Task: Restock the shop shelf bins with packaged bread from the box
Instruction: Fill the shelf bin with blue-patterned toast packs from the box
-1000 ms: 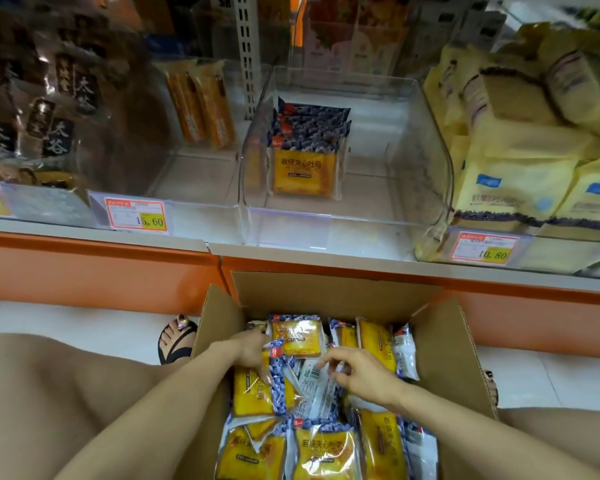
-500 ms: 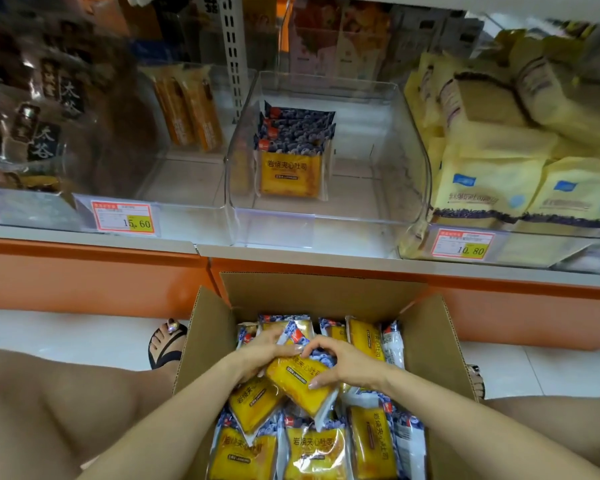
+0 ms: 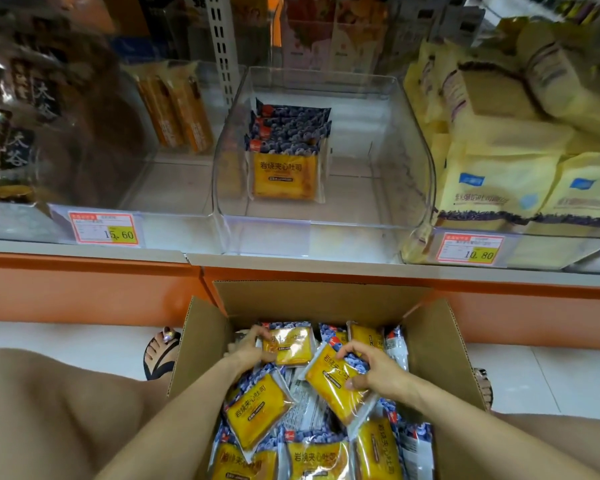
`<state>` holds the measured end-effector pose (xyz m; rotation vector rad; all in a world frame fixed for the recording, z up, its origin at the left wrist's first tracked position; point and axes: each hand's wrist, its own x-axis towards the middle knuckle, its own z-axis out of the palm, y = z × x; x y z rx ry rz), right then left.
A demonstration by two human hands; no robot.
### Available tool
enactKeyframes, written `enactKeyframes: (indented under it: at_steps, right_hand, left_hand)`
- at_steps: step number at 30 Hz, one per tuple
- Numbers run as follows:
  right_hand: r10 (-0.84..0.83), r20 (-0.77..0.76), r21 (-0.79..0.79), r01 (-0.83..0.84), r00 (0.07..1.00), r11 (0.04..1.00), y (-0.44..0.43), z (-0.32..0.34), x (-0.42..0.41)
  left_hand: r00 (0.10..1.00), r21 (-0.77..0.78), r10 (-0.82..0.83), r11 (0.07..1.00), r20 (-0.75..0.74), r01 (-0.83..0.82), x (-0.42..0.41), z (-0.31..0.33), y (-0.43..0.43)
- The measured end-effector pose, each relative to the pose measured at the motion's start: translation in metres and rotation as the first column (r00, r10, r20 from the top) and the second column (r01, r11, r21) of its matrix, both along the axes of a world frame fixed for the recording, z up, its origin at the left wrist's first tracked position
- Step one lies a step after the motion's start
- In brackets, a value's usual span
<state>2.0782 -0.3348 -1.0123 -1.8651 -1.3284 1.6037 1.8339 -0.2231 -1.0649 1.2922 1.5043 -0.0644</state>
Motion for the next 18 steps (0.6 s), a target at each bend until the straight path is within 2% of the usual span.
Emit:
enactKeyframes:
  at_steps: [1, 6, 9, 11, 13, 18]
  right_hand:
    - [-0.007, -0.004, 0.007, 0.007, 1.000, 1.000, 0.000, 0.000, 0.001]
    - [-0.023, -0.018, 0.014, 0.023, 1.000, 1.000, 0.000, 0.000, 0.004]
    - [-0.016, -0.009, 0.023, 0.016, 1.000, 1.000, 0.000, 0.007, 0.006]
    - [-0.002, 0.033, 0.045, 0.000, 0.999, 0.999, 0.000, 0.016, 0.008]
    - [0.021, 0.066, 0.080, -0.026, 0.998, 0.996, 0.001, 0.028, 0.010]
    - [0.104, 0.065, 0.177, -0.114, 0.992, 0.978, 0.000, 0.077, 0.013]
  left_hand:
    - [1.000, 0.028, -0.004, 1.000, -0.016, 0.005, 0.001, -0.001, 0.000]
    - [0.984, 0.128, 0.006, 0.991, 0.180, -0.030, 0.020, -0.001, -0.009]
    - [0.956, 0.052, 0.050, 0.996, 0.288, -0.067, 0.032, 0.010, -0.017]
    - [0.954, 0.058, 0.041, 0.996, 0.296, -0.061, 0.036, 0.019, -0.018]
    - [0.962, 0.130, -0.012, 0.991, 0.274, -0.025, 0.035, 0.028, -0.015]
    - [0.956, 0.246, -0.202, 0.958, 0.213, 0.147, 0.030, 0.077, -0.012]
